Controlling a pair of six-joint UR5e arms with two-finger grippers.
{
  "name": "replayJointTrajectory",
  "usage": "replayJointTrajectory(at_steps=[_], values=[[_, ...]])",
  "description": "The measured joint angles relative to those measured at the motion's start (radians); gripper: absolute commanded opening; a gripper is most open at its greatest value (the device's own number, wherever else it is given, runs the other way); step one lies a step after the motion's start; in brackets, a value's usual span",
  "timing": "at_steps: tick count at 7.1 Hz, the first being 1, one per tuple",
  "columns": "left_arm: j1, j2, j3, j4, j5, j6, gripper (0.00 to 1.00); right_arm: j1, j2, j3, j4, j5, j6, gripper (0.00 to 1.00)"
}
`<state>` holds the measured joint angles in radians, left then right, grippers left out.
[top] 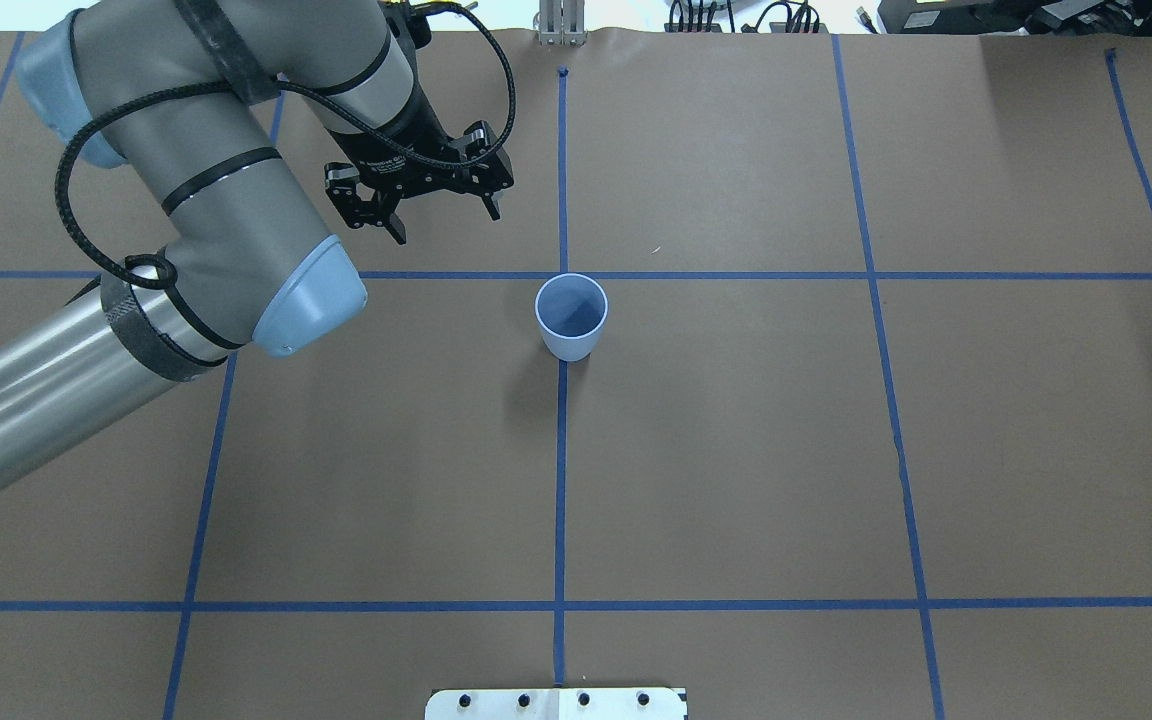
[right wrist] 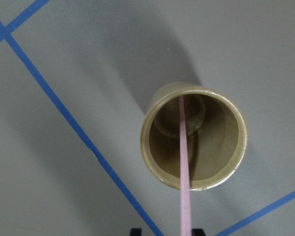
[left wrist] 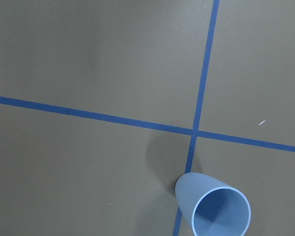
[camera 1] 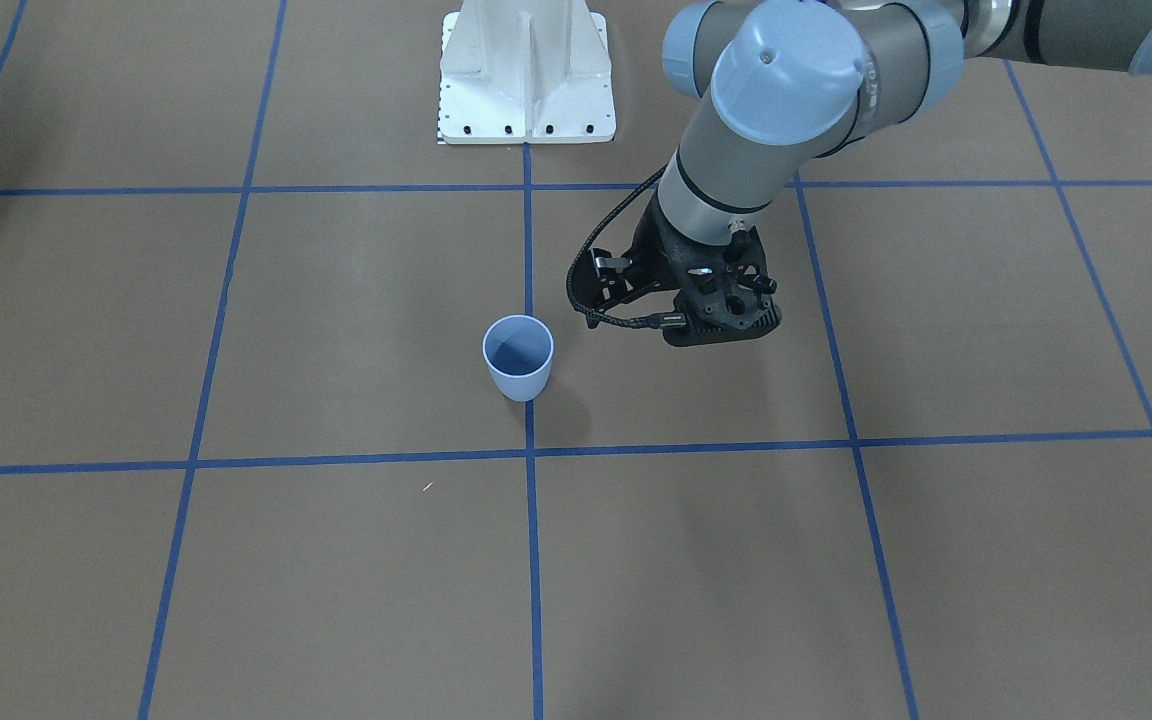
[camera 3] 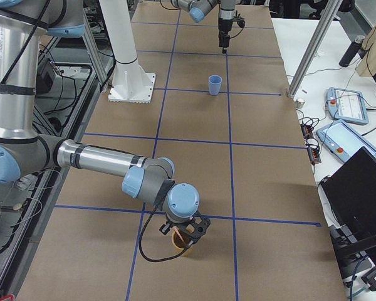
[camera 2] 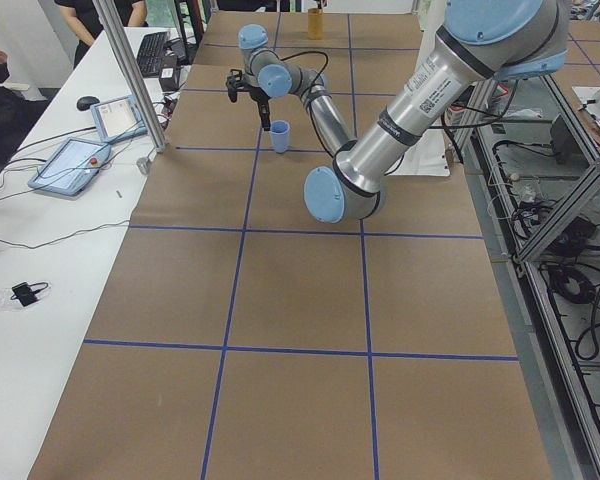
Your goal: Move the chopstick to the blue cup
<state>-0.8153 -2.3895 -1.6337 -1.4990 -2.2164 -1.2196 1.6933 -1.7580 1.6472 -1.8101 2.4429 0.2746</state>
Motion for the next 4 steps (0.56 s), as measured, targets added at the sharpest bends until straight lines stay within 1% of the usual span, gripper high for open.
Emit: replayJointTrajectory(at_steps=[2,4], values=[[0.001,0.004,0.0,0.0,0.001,0.0,0.98,0.013,0.002,0.008,-0.001,-0.003,-0.001,0.0],[0.0,0.003,0.0,-0.001,0.001,0.0,0.98,0.063,-0.001,0.036,-0.011,-0.01,-0.002,0.0]])
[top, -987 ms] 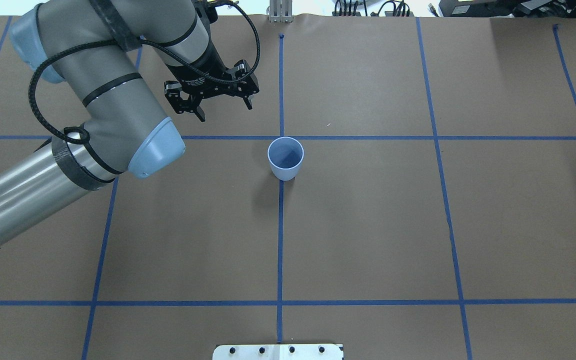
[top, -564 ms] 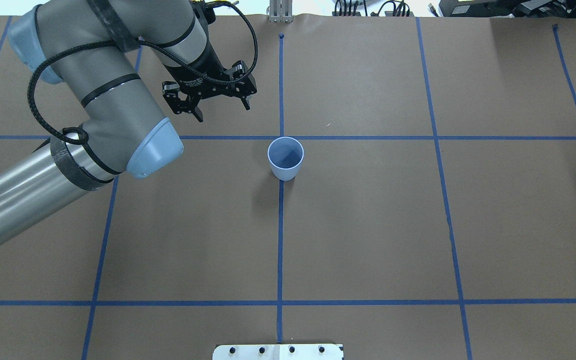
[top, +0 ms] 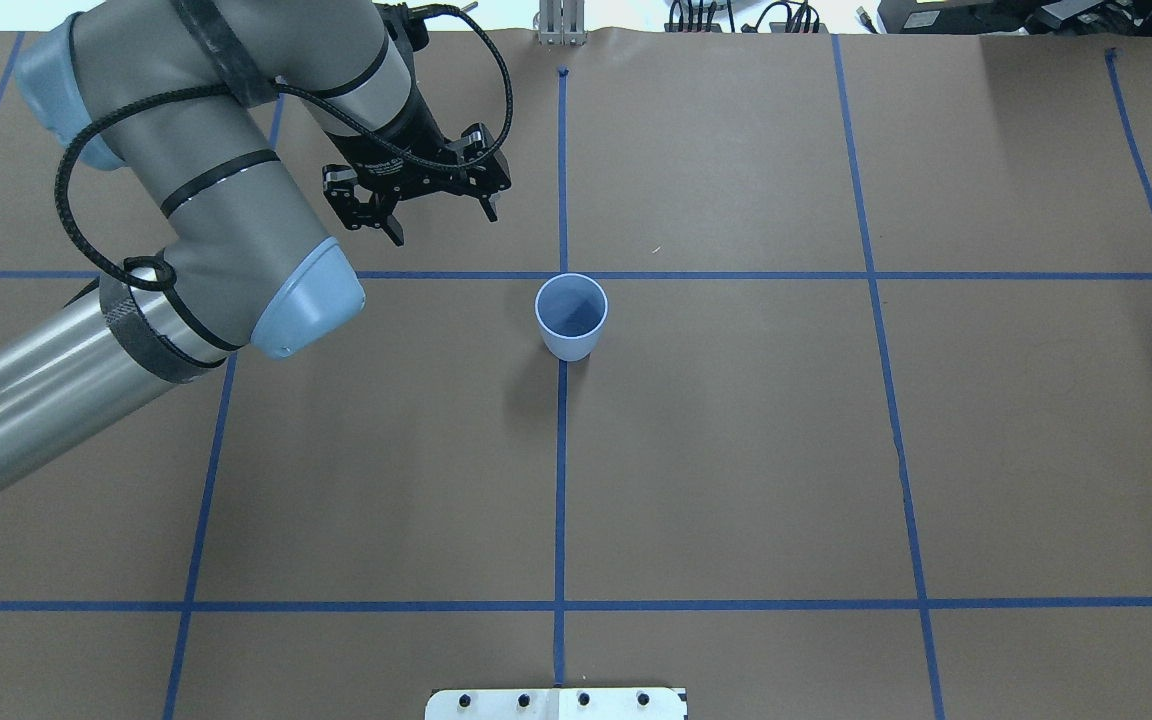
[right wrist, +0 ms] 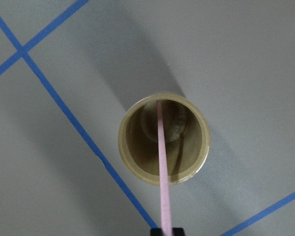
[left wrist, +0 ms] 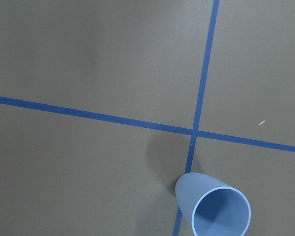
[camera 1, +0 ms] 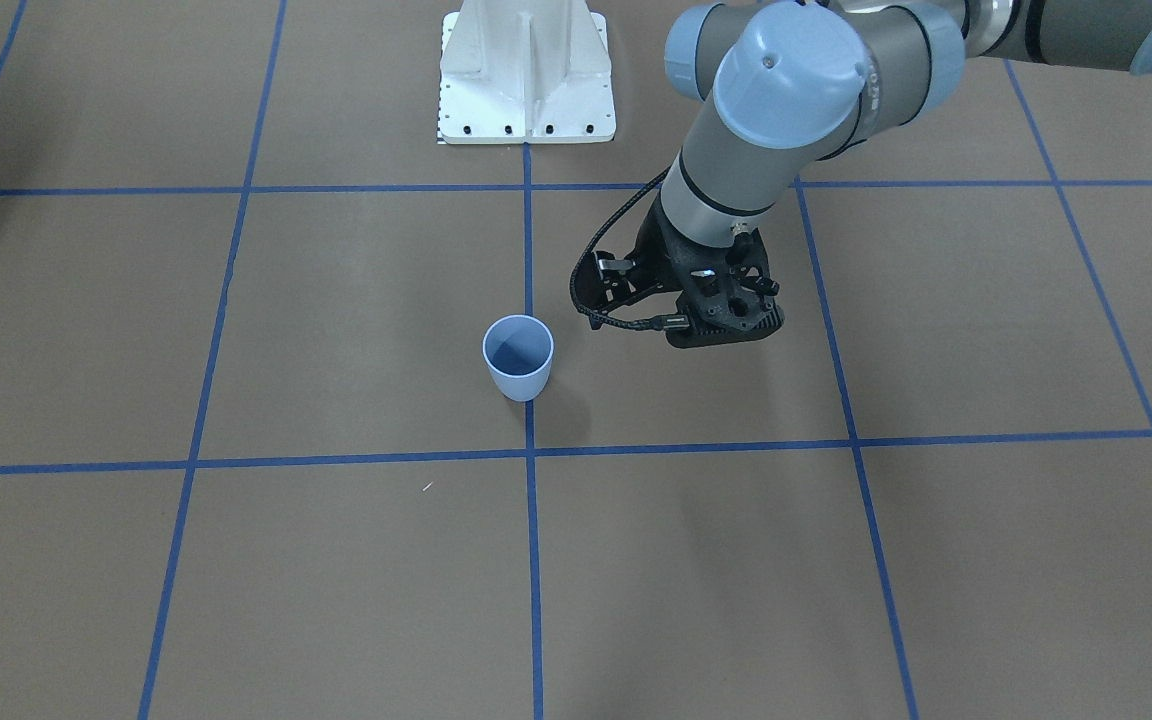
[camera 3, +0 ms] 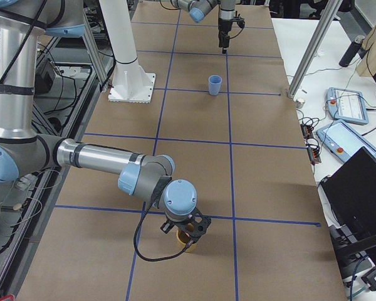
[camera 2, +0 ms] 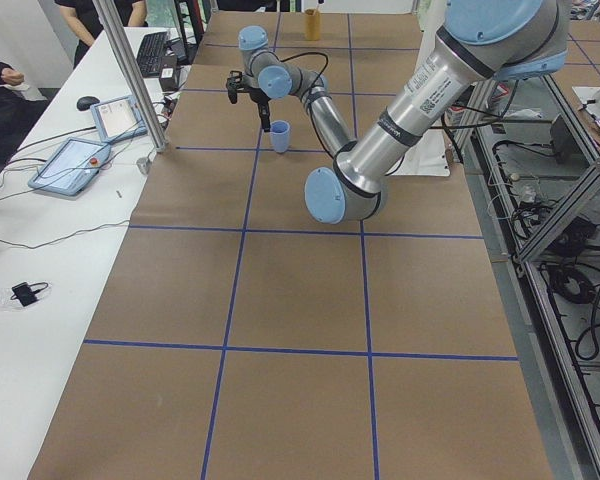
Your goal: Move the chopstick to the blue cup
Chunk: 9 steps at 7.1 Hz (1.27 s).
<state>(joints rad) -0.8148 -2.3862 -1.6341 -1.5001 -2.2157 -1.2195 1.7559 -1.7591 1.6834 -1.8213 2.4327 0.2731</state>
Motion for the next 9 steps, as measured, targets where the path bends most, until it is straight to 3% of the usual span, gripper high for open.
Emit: replayJointTrajectory(at_steps=[3,6,9], values=[[-0.001,0.002,-0.006,0.001,-0.002,0.0,0.98,0.077,-0.001,0.067,-0.066,-0.004,0.0,0.0],[-0.003,0.018,-0.007,-0.001,-0.003,0.0,0.98,0.098,0.039,0.264,-0.277,-0.005,0.0,0.0],[-0.014,0.045,-0.029,-0.007,-0.003,0.004,0.98,0.108,0.23,0.385,-0.573,-0.003,0.0,0.0]])
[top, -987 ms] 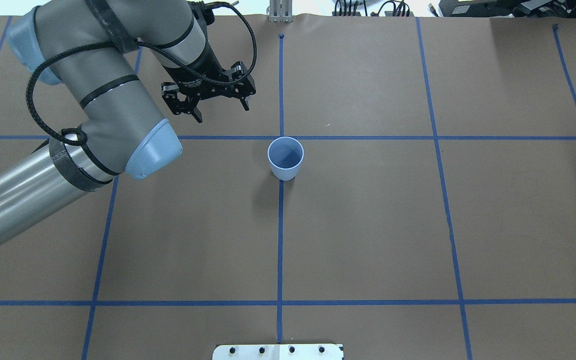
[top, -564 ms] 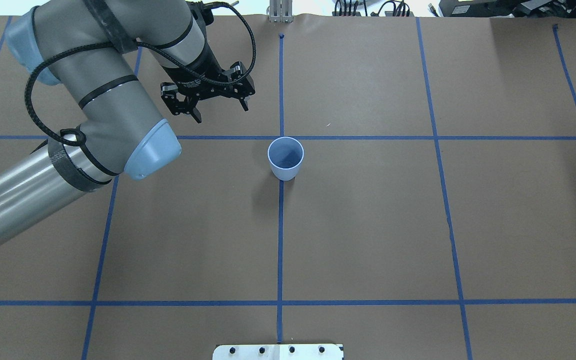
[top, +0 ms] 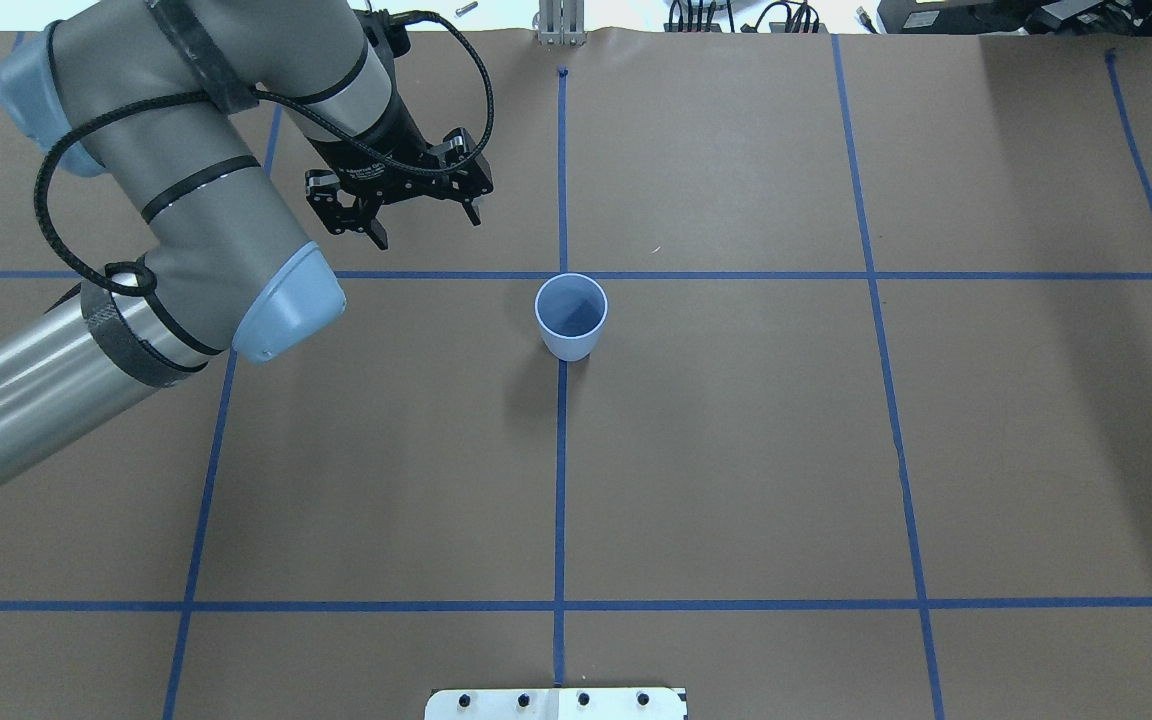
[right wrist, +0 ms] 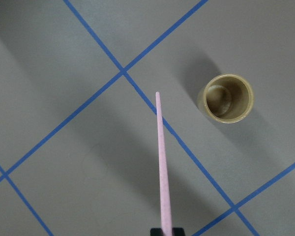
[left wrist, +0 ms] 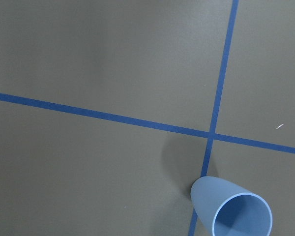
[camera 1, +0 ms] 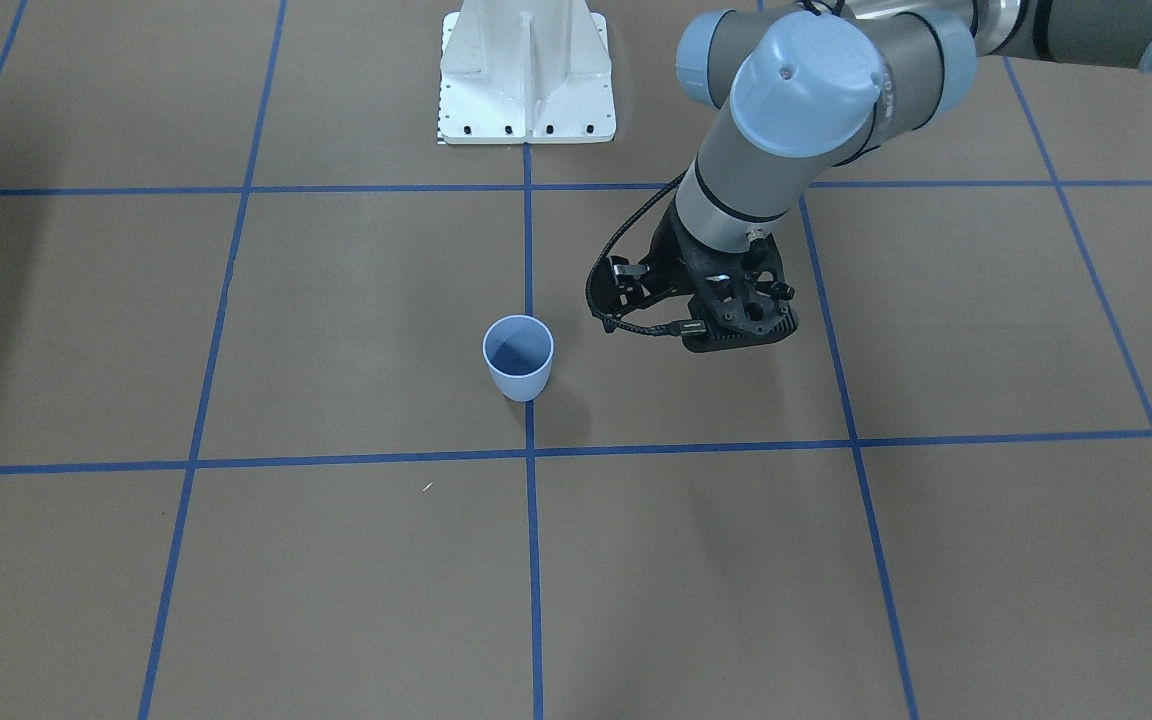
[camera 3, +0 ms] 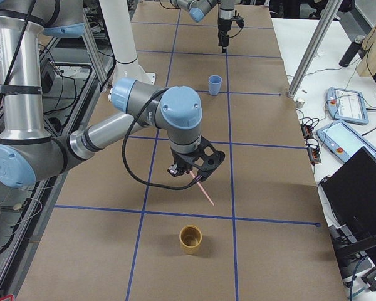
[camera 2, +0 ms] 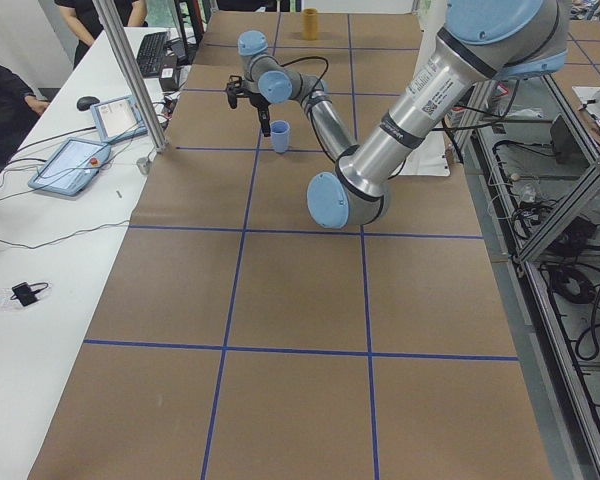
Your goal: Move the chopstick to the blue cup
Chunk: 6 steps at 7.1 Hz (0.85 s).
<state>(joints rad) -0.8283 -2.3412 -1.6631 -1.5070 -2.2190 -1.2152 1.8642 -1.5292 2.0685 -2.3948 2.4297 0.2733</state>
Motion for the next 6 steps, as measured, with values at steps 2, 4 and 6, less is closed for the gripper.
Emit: replayJointTrajectory(at_steps=[2,4,6], values=[[-0.058,0.032,-0.018,0.005,-0.017,0.105,0.98,-0.098,0.166,0.013,-0.091,0.015,0.038,0.0],[-0.157,0.102,-0.021,0.007,-0.039,0.296,0.98,-0.231,0.315,0.013,-0.102,0.062,0.067,0.0],[-0.278,0.205,-0.023,0.007,-0.071,0.554,0.98,-0.377,0.454,0.006,-0.083,0.088,0.178,0.0]])
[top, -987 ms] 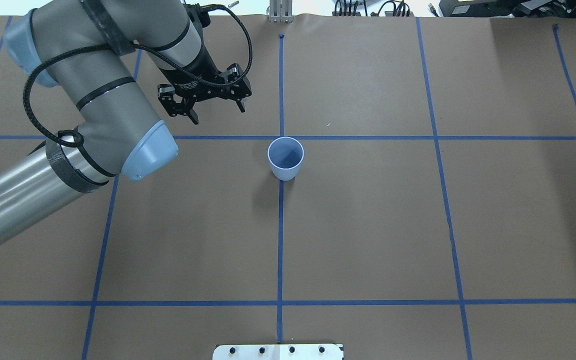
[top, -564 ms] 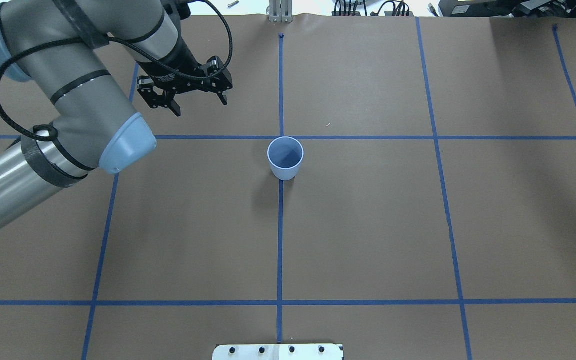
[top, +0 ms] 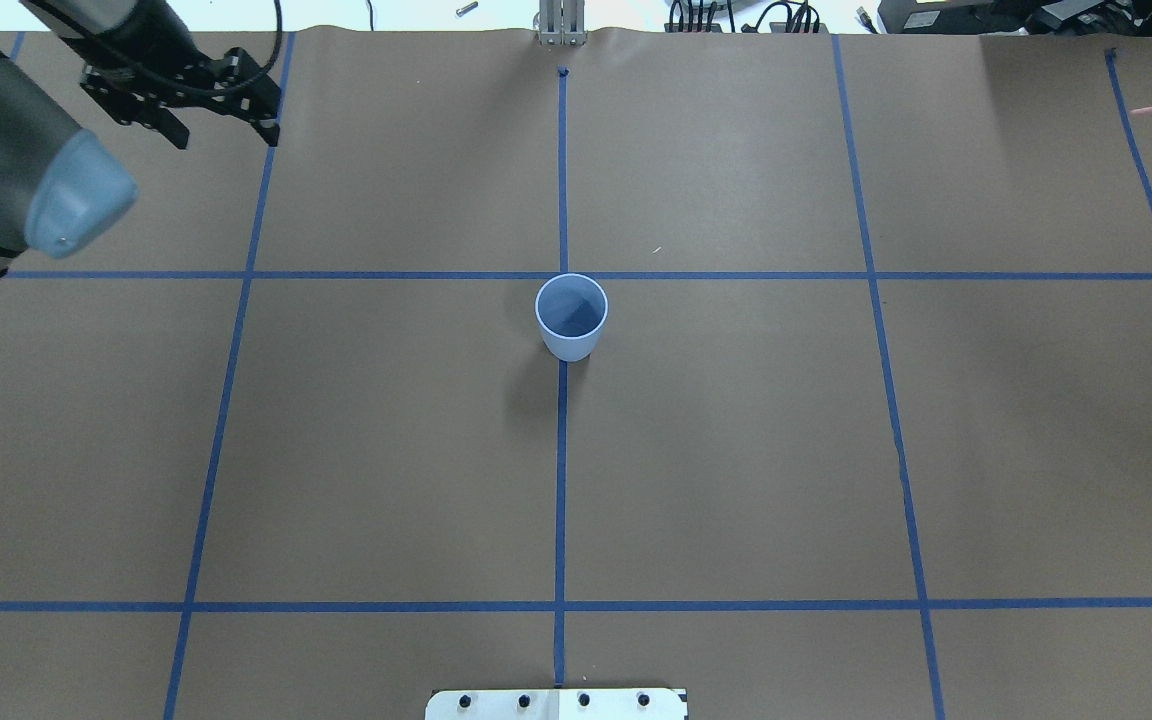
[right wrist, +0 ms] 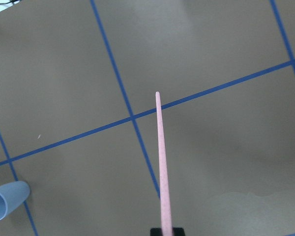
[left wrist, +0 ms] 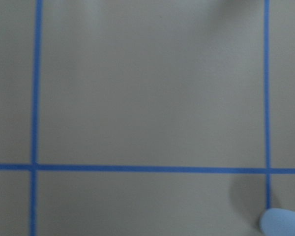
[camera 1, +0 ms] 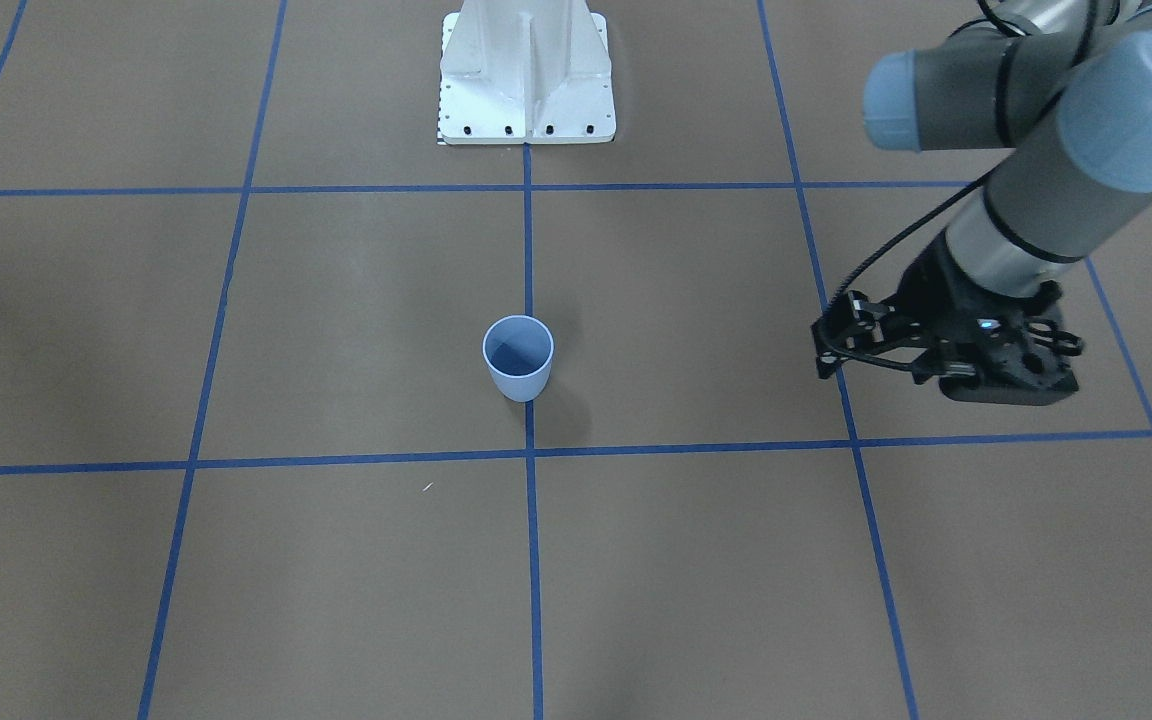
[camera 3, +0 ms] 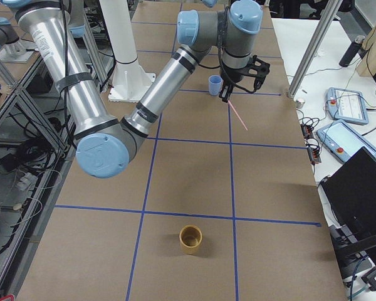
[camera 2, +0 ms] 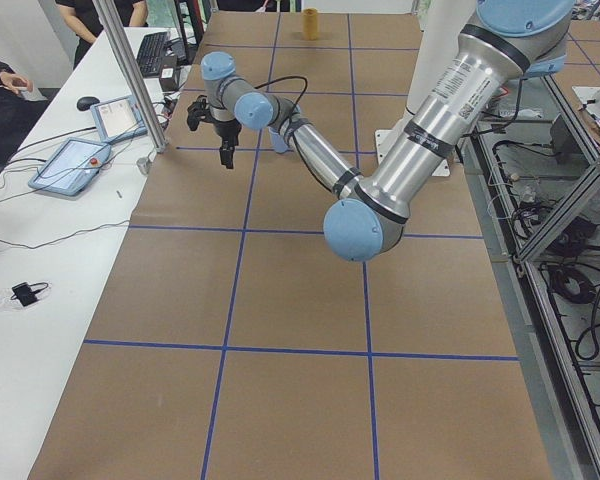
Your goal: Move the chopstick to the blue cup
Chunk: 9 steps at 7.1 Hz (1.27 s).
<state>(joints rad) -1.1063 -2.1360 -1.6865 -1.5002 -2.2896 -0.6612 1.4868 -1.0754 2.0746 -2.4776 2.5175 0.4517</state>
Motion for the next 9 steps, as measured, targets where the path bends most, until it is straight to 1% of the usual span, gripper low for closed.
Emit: replayJointTrajectory(at_steps=[1,3,4,5,6,7,9], values=[[-0.053,0.055,-0.005,-0.006,-0.011,0.075,0.98,-0.081,0.054,-0.011,0.065,0.002,0.125,0.0],[-0.141,0.153,-0.004,-0.015,-0.013,0.196,0.98,-0.263,0.105,-0.065,0.39,-0.005,0.515,0.0],[-0.176,0.181,0.008,-0.016,-0.013,0.23,0.98,-0.34,0.139,-0.097,0.513,-0.027,0.667,0.0],[-0.197,0.208,0.018,-0.02,-0.014,0.277,0.98,-0.409,0.184,-0.114,0.565,-0.057,0.748,0.0],[-0.207,0.232,0.024,-0.023,-0.012,0.346,0.98,-0.475,0.226,-0.121,0.584,-0.087,0.785,0.0],[-0.21,0.246,0.03,-0.024,-0.01,0.395,0.98,-0.536,0.264,-0.127,0.59,-0.118,0.801,0.0],[-0.211,0.26,0.046,-0.028,-0.009,0.426,0.98,-0.628,0.327,-0.155,0.591,-0.161,0.813,0.0]])
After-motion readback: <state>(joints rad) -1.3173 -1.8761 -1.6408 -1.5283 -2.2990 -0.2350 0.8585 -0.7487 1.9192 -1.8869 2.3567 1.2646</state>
